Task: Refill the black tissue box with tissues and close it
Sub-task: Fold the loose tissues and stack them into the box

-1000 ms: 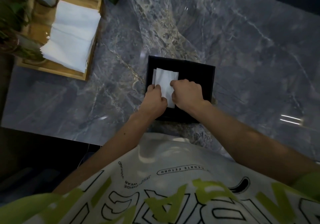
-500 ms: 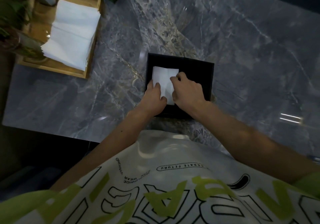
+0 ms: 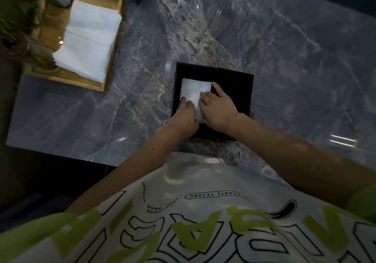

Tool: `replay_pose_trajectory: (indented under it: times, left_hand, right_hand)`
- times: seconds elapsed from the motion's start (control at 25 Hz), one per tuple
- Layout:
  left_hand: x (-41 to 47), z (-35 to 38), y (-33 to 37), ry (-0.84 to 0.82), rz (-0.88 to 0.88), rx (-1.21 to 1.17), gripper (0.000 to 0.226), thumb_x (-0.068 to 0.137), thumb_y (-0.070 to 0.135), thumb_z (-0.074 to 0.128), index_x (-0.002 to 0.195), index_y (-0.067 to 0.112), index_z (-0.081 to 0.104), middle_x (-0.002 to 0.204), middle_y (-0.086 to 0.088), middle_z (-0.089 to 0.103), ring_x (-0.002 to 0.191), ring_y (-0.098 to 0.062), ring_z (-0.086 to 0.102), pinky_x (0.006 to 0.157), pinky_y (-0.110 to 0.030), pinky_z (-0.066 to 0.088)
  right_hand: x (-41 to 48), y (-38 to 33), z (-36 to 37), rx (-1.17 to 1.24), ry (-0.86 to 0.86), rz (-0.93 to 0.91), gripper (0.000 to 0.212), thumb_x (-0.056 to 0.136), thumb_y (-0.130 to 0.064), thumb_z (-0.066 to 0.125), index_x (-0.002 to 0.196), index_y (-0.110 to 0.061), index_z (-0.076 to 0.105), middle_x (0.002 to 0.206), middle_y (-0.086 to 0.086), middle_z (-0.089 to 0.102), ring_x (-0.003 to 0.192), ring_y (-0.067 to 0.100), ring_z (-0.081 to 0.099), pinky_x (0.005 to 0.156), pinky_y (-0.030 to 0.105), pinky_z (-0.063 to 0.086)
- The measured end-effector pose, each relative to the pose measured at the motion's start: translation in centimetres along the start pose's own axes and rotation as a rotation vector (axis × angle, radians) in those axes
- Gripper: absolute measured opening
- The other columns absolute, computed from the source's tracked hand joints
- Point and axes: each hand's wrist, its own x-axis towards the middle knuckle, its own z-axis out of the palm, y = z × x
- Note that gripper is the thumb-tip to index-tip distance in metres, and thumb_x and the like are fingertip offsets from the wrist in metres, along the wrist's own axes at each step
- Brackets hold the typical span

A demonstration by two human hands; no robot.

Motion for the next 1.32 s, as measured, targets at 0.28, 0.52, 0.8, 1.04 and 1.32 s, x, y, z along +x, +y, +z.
replay_pose_trajectory:
  times: [0.28, 0.52, 0.8, 1.04, 1.32]
  left_hand:
    - [0.3, 0.0, 0.5, 0.013, 0.008, 0.047, 0.062, 0.094, 0.006, 0.039, 0.145, -0.013, 0.009, 0.154, -0.034, 0.005, 0.146, -0.043, 0.005, 0.119, -0.038, 0.009]
    - [0.5, 0.2, 0.0, 0.04, 0.015, 0.016, 0.059, 0.091, 0.005, 0.043, 0.143, -0.01, 0.018, 0.156, -0.031, -0.002, 0.147, -0.04, 0.006, 0.117, -0.04, 0.022]
    - [-0.9, 0.2, -0.7, 0.183, 0.127, -0.049, 0.06, 0.093, 0.005, 0.043, 0.147, -0.005, 0.02, 0.158, -0.026, 0.01, 0.148, -0.034, 0.011, 0.118, -0.035, 0.017]
    - [-3.7, 0.6, -2.2, 0.43, 0.305, -0.158, 0.054, 0.094, 0.017, 0.051, 0.144, 0.004, 0.035, 0.148, -0.015, 0.039, 0.135, -0.026, 0.039, 0.105, -0.022, 0.025]
    - [-5.5, 1.1, -3.8, 0.549, 0.306, -0.111, 0.059, 0.092, 0.038, 0.054, 0.142, 0.011, 0.039, 0.141, -0.009, 0.047, 0.128, -0.023, 0.046, 0.106, -0.034, 0.039]
  right_hand:
    - [0.4, -0.3, -0.3, 0.014, -0.024, 0.012, 0.055, 0.091, -0.04, 0.05, 0.137, -0.01, 0.05, 0.151, 0.017, 0.04, 0.132, 0.028, 0.045, 0.118, 0.053, -0.007]
    - [0.1, -0.1, -0.4, 0.099, 0.034, 0.035, 0.053, 0.092, -0.036, 0.05, 0.136, -0.006, 0.048, 0.145, 0.016, 0.043, 0.136, 0.029, 0.037, 0.12, 0.047, -0.001]
    - [-2.6, -0.1, 0.4, 0.363, 0.164, 0.093, 0.059, 0.094, -0.019, 0.048, 0.147, 0.001, 0.031, 0.156, 0.019, 0.028, 0.147, 0.03, 0.021, 0.12, 0.037, 0.007]
    - [-5.2, -1.5, 0.5, 0.558, 0.3, 0.2, 0.062, 0.092, -0.013, 0.054, 0.148, 0.004, 0.031, 0.153, 0.025, 0.031, 0.143, 0.038, 0.029, 0.12, 0.04, 0.02]
    - [-7.0, -3.5, -0.1, 0.705, 0.385, 0.277, 0.067, 0.095, -0.02, 0.052, 0.152, -0.004, 0.022, 0.157, 0.02, 0.026, 0.145, 0.033, 0.023, 0.119, 0.04, 0.023]
